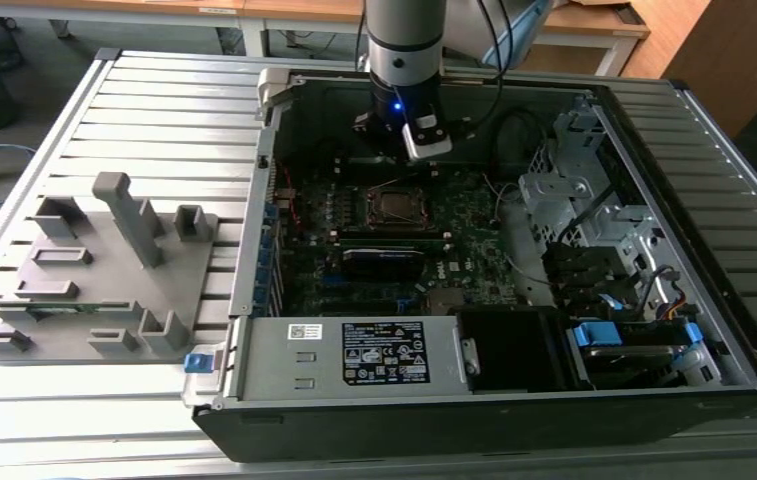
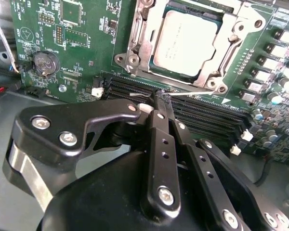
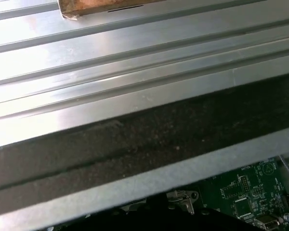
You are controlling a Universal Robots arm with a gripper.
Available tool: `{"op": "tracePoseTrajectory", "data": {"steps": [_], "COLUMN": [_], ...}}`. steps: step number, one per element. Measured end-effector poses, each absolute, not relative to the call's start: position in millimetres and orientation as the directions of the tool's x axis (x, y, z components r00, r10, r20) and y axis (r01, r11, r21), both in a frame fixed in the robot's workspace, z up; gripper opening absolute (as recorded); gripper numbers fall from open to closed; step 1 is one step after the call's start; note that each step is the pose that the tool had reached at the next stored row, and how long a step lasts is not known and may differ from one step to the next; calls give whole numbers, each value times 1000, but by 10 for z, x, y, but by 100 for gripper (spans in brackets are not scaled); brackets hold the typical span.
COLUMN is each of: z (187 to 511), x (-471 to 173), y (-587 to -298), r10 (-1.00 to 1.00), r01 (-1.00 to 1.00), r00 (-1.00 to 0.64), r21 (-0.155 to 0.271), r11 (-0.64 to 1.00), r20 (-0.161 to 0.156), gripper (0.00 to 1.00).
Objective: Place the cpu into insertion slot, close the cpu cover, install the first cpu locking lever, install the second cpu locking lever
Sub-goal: 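Install the first cpu locking lever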
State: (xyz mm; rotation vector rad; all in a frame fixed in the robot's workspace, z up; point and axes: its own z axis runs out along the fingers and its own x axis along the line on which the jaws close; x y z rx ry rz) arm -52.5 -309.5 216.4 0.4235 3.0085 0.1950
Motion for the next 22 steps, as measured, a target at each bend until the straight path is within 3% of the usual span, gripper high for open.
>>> {"op": "tracePoseTrajectory", "data": {"steps": [22], "z": [2144], "x": [-523], "y": [-3056], "r10": [392], "r01": [379], "r00": [-917], "r21": [140], "r11": [915], "r20": [-78], "gripper": [11]}}
